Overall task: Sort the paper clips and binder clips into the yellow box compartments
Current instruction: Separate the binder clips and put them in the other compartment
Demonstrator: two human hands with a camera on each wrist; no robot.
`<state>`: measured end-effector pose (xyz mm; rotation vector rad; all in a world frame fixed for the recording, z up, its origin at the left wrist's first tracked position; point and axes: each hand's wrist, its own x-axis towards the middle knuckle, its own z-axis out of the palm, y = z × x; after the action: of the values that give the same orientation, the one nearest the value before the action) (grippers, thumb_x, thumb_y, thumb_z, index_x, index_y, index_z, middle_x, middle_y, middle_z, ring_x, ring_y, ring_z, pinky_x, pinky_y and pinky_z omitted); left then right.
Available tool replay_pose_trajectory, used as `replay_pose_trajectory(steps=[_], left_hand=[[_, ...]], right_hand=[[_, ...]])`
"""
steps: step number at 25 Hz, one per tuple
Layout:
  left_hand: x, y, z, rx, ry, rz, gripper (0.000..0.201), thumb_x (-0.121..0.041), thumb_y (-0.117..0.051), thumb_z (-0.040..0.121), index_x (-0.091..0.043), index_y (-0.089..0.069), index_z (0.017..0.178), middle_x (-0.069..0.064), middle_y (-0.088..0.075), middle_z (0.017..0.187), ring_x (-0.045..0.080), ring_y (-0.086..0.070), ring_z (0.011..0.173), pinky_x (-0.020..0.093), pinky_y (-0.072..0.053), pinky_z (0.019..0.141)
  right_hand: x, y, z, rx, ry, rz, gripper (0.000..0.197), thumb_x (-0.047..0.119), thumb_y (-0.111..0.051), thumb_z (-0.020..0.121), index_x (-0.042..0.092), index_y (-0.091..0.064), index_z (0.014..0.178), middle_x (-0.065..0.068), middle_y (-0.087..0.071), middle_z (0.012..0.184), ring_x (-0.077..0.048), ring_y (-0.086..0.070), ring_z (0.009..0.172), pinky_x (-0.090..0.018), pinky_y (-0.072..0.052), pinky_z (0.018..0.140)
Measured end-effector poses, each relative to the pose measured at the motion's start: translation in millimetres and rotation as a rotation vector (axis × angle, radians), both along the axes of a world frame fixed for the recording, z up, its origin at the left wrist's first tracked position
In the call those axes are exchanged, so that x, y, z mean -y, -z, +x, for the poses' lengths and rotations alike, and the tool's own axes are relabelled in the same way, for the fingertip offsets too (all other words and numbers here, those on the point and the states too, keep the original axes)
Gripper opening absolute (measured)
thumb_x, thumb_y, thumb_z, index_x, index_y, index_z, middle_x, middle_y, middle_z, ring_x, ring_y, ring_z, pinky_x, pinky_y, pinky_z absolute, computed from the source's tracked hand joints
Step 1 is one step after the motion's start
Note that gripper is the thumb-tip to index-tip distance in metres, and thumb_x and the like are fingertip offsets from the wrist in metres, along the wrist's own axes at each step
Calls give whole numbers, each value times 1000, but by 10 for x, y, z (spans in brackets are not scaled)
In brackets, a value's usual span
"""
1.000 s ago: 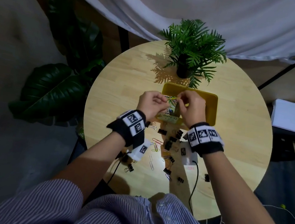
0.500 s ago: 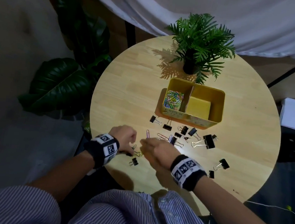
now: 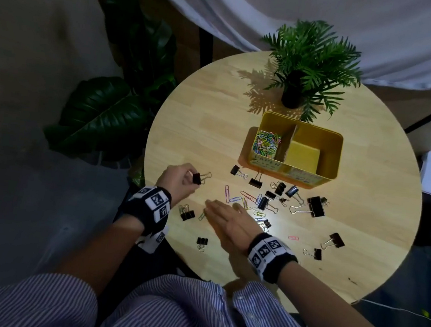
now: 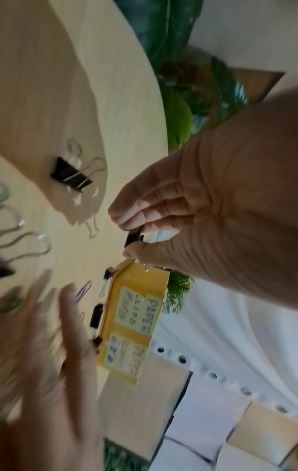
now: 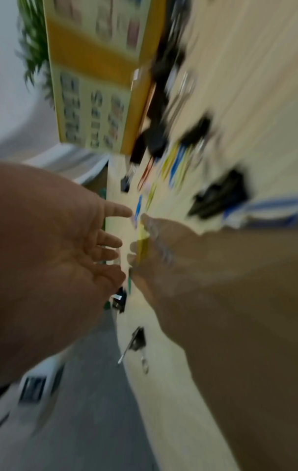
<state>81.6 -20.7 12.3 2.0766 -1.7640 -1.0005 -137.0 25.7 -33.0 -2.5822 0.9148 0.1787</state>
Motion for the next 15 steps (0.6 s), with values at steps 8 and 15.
replay_pose_trajectory(steps=[8,15], left_hand=[[121,46,-239,274,145,-73,25,-16,-66,88,-13,-62,113,5,-58,115,23,-55,107,37,-53,82],[-19,-124,-129,388,186,341,22,-26,-84,68,-13,-71,80,3,-71,84,24,-68,81,31,-54,71]], right_hand=[[35,9,-213,-199,71,-106,57,30,-21,91,10,-33,144,-12,-34,151,-29,-25,142,-60,-12,112],[54,24,-277,-190,166,60,61,33,-30,99,11,-5,151,-11,-3,159,-27,-10,146,-47,-11,116]])
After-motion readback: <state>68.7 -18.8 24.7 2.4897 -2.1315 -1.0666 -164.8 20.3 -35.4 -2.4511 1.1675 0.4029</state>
